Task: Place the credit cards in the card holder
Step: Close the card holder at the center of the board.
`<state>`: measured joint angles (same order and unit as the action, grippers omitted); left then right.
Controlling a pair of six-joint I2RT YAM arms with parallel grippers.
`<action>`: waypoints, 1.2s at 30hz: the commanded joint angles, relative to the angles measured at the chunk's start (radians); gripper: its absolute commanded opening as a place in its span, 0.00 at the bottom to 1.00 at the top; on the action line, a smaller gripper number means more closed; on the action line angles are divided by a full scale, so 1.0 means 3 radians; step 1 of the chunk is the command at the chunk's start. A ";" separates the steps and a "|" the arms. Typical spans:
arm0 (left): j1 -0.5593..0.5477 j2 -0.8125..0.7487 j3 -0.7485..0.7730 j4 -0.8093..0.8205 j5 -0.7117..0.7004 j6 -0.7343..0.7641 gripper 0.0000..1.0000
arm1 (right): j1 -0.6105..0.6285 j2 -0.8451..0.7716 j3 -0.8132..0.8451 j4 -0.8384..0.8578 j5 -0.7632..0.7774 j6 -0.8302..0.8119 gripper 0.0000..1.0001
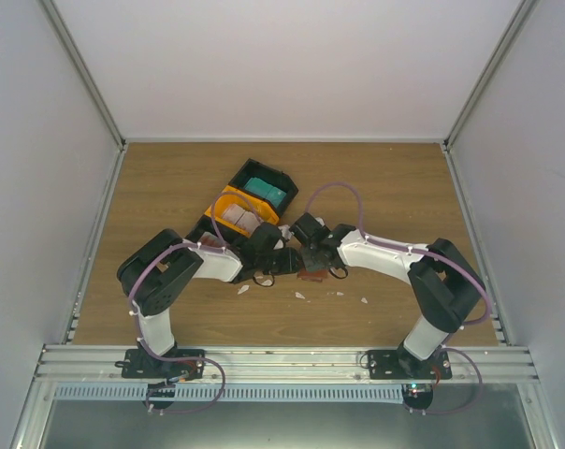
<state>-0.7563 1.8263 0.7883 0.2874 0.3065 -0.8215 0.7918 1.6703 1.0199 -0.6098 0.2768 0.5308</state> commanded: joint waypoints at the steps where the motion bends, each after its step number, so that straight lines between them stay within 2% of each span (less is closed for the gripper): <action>1: 0.0000 0.0216 -0.0058 -0.0373 -0.0088 0.0017 0.28 | 0.0009 0.0068 -0.0025 0.0044 0.0026 -0.0077 0.01; 15: 0.0000 0.0235 -0.0049 -0.0403 -0.0117 0.0020 0.27 | 0.0040 0.0136 0.0006 -0.0048 0.0173 -0.0129 0.01; 29: 0.0000 0.0275 -0.0022 -0.0399 -0.0097 0.0036 0.27 | 0.0105 0.0240 -0.0007 0.0021 -0.0249 -0.0245 0.01; 36: 0.0001 0.0356 0.0005 -0.0401 -0.0095 0.0055 0.24 | 0.0198 0.0407 0.0028 -0.0065 -0.0188 -0.0133 0.01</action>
<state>-0.7525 1.8511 0.8112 0.2916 0.3080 -0.8200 0.8089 1.7195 1.0348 -0.6197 0.3061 0.4644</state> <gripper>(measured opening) 0.251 0.016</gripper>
